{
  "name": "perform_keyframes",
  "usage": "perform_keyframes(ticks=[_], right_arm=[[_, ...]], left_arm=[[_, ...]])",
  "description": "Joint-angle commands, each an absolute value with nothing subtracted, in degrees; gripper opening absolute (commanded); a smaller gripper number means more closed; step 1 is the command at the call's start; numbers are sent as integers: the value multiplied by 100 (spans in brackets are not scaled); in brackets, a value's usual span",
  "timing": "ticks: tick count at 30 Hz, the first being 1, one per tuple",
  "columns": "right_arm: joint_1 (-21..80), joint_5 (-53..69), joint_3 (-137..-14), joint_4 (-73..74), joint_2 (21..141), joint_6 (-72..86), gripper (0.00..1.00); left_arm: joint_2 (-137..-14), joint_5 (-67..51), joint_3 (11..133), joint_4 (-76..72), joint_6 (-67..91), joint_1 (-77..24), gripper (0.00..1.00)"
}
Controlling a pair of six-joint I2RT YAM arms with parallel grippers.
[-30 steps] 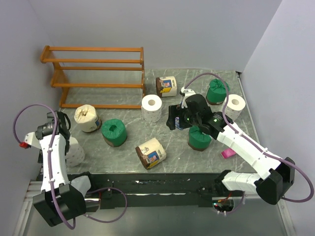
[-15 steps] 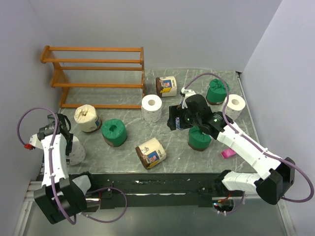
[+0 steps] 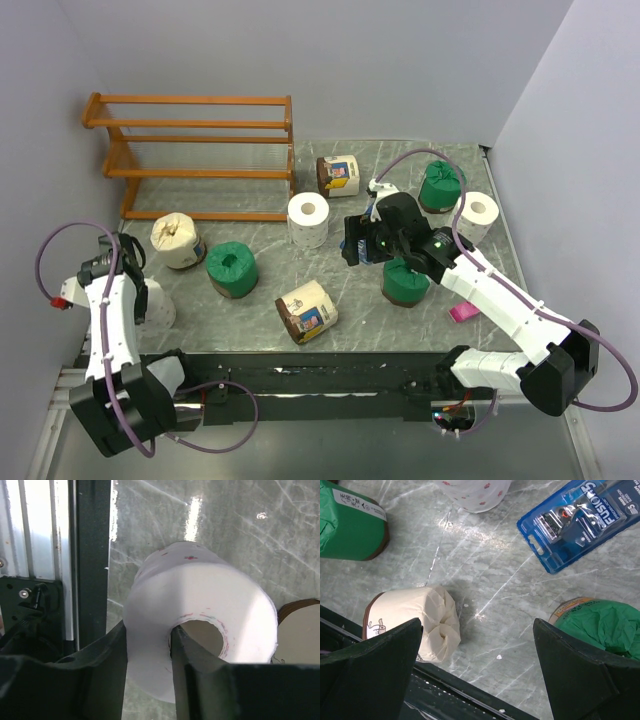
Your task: Place and organize the paper towels onto the shelf
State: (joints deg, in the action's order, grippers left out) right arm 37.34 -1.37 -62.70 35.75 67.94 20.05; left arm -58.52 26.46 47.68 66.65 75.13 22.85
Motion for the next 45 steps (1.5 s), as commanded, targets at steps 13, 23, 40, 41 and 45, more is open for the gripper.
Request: perform_keyframes(ticks=[13, 23, 40, 41, 45], right_arm=[[3709, -132, -6671, 3665, 6724, 2092, 99], [3718, -149, -6609, 3674, 6355, 2030, 100], [3709, -141, -6645, 3656, 5836, 1995, 100], [3718, -158, -6636, 3648, 5784, 1986, 100], [3709, -97, -6426, 3498, 5634, 1986, 100]], left_arm=[[-3965, 2190, 6512, 6392, 6356, 2303, 8], [-4139, 44, 7180, 4116, 4527, 2303, 16], [-7065, -44, 10361, 4253, 3586, 2303, 13], [-7275, -44, 10536, 4315, 3560, 2303, 13], [-7725, -35, 11300, 4368, 3463, 2285, 13]])
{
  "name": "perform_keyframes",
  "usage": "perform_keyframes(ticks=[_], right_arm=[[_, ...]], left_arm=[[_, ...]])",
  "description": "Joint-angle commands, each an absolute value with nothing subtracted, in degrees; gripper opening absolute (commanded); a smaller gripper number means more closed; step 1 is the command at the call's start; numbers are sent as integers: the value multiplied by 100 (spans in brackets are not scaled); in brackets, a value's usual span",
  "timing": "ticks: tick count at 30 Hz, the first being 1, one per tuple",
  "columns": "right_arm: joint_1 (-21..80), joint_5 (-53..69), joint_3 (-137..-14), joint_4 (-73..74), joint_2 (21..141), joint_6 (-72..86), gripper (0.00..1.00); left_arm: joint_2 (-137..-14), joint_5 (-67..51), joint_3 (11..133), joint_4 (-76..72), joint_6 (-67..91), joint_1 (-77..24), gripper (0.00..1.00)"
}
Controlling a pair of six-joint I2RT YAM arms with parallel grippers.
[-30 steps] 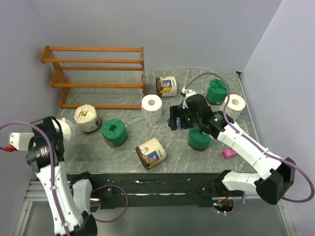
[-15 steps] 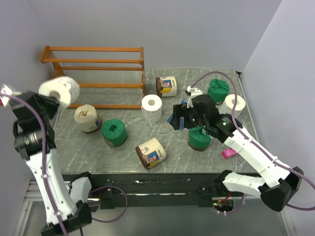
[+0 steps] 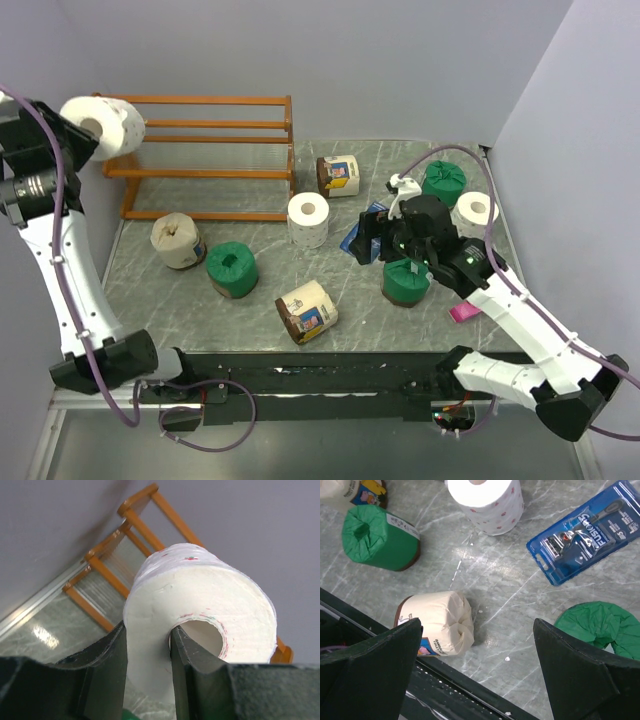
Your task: Place and organize the paper towels onto the shelf
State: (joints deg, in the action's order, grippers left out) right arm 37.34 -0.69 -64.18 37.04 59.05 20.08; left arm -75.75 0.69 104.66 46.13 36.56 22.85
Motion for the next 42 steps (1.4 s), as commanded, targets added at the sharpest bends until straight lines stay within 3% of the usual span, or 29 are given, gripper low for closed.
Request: perform_keyframes(ticks=[1, 29, 42], right_arm=[[3718, -62, -6407, 3428, 5625, 1960, 100], [3718, -281, -6689, 3595, 5704, 1828, 100], [3709, -264, -6864, 3621, 5792, 1775, 99]], left_arm=[[-7821, -18, 11433, 4420, 3437, 2294, 12], [-9817, 465, 12779, 4008, 3252, 1916, 13], [-10090, 492, 13008, 3718, 3032, 1907, 22]])
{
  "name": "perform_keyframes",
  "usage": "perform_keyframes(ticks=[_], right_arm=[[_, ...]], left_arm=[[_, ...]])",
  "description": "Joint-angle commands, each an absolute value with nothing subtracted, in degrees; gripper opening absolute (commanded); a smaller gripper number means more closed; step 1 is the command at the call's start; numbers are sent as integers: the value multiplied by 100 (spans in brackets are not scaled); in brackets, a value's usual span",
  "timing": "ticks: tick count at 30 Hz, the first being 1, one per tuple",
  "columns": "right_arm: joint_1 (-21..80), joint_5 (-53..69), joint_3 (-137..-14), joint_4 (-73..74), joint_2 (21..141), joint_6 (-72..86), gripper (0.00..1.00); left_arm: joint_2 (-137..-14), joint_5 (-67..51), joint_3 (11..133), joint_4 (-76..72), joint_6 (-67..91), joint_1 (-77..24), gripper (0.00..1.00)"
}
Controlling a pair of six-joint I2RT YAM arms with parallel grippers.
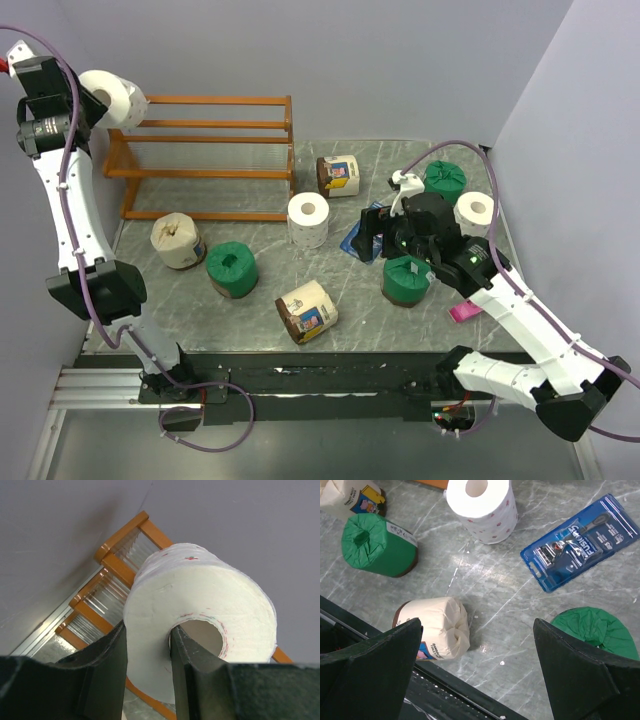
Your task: Place and organize the paper towels onto the shelf
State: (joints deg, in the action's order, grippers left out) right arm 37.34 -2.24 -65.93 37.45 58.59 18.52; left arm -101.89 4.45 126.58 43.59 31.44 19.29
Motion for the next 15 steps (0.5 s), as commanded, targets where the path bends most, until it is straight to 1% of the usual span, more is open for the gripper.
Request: perform_keyframes(ticks=[1, 2, 7, 13, 15], right_arm=[[3718, -264, -6908, 3638, 5853, 1741, 100], [3718, -281, -6995, 3665, 5888, 1723, 99], [3718, -316, -7189, 3718, 5994, 1687, 99], [3709, -308, -7251, 3691, 6021, 1679, 99], [3718, -343, -7225, 3665, 6021, 1679, 100]], left_arm=[[-10133, 492, 13017, 3718, 3024, 1907, 24], [-10160, 492, 13017, 3718, 3015, 1907, 27], [-10283, 370, 13008, 3586, 2988, 1907, 28], [-10424, 255, 13043, 3463, 2962, 1899, 34], [-10467, 211, 13052, 3393, 2962, 1907, 39]])
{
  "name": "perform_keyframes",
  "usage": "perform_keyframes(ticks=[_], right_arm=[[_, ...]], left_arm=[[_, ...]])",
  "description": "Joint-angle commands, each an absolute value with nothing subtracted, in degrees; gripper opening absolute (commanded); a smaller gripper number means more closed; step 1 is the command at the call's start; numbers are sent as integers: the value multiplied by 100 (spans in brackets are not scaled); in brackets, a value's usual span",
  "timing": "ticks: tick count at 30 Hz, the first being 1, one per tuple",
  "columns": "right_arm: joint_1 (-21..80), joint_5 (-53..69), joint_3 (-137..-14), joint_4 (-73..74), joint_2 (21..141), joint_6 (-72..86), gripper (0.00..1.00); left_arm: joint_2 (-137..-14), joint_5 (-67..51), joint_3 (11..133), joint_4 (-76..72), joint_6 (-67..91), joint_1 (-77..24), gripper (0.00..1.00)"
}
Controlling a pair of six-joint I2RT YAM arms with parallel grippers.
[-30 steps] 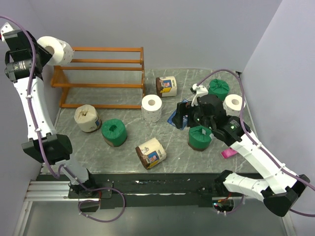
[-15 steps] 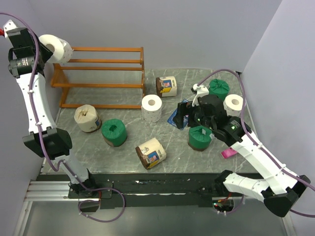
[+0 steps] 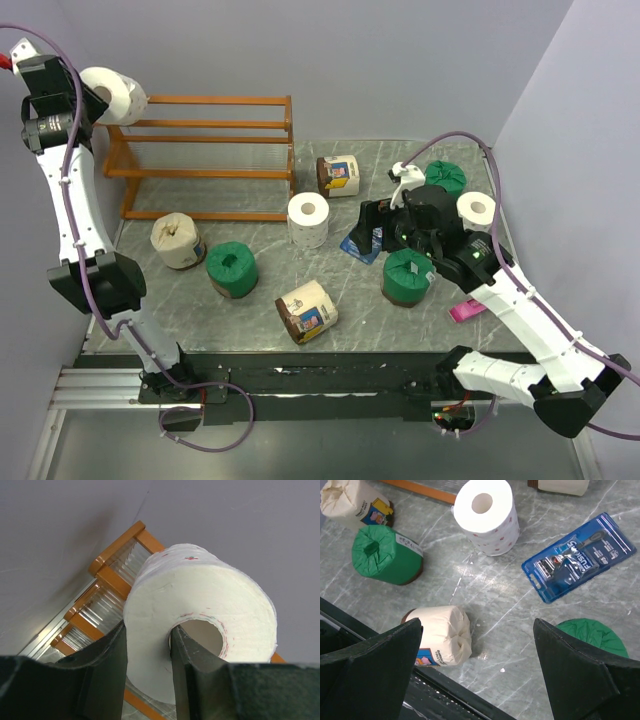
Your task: Place and organize the paper towels onto the shelf
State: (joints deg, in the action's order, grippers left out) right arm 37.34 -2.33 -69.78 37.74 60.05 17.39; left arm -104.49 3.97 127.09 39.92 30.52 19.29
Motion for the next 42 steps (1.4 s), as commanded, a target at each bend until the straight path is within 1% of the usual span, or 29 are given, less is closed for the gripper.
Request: perform_keyframes(ticks=[1, 4, 6, 11, 19, 24, 28, 30, 32, 34, 35, 36, 37, 38, 39, 41, 42], right_arm=[[3709, -360, -7181, 3656, 5994, 1679, 100], [3709, -386, -7180, 3665, 5985, 1652, 100], [3718, -413, -7207, 3718, 5994, 1644, 99], [3718, -475, -7207, 3691, 5959, 1617, 99], [3709, -501, -7067, 3648, 5977, 1591, 100], [3718, -352, -7136, 3665, 6108, 1600, 99], [3718, -360, -7111, 3586, 6100, 1678, 100], [3718, -325, -7119, 3595, 6082, 1749, 99], [3718, -281, -7128, 3595, 6065, 1793, 100], [3718, -255, -7119, 3542, 6029, 1872, 100], [3718, -264, -7110, 3507, 6029, 1950, 99], [3718, -281, -7102, 3455, 6038, 2003, 99], [3718, -316, -7102, 3445, 6047, 2039, 99], [3709, -343, -7110, 3419, 6073, 2083, 100], [3709, -378, -7171, 3419, 6134, 2109, 99], [3718, -465, -7242, 3419, 6213, 2162, 99], [3718, -544, -7260, 3393, 6292, 2188, 99]], left_arm=[[-10485, 185, 13052, 3375, 2962, 1907, 40], [-10529, 106, 13078, 3287, 3006, 1907, 43], [-10556, 88, 13069, 3235, 3015, 1881, 47], [-10635, 70, 13122, 3147, 3023, 1855, 50], [-10565, 404, 13026, 2866, 2769, 1837, 53], [-10521, 264, 13025, 2479, 2725, 1828, 59], [-10363, 255, 12938, 2435, 2733, 1828, 71], [-10161, 150, 12771, 2356, 2786, 1837, 75], [-9907, 45, 12727, 2443, 2812, 1828, 84], [-9669, 148, 12569, 2775, 2734, 1750, 99], [-9294, 245, 12412, 2847, 2716, 1706, 100], [-9046, 229, 11871, 2856, 2646, 1670, 99], [-8792, 185, 11526, 2735, 2646, 1583, 97], [-8267, 115, 11166, 2690, 2654, 1539, 96], [-8027, 45, 10527, 2672, 2637, 1486, 96], [-7317, -131, 9917, 2829, 2724, 1284, 96], [-7069, -236, 9192, 2856, 2829, 1196, 96]])
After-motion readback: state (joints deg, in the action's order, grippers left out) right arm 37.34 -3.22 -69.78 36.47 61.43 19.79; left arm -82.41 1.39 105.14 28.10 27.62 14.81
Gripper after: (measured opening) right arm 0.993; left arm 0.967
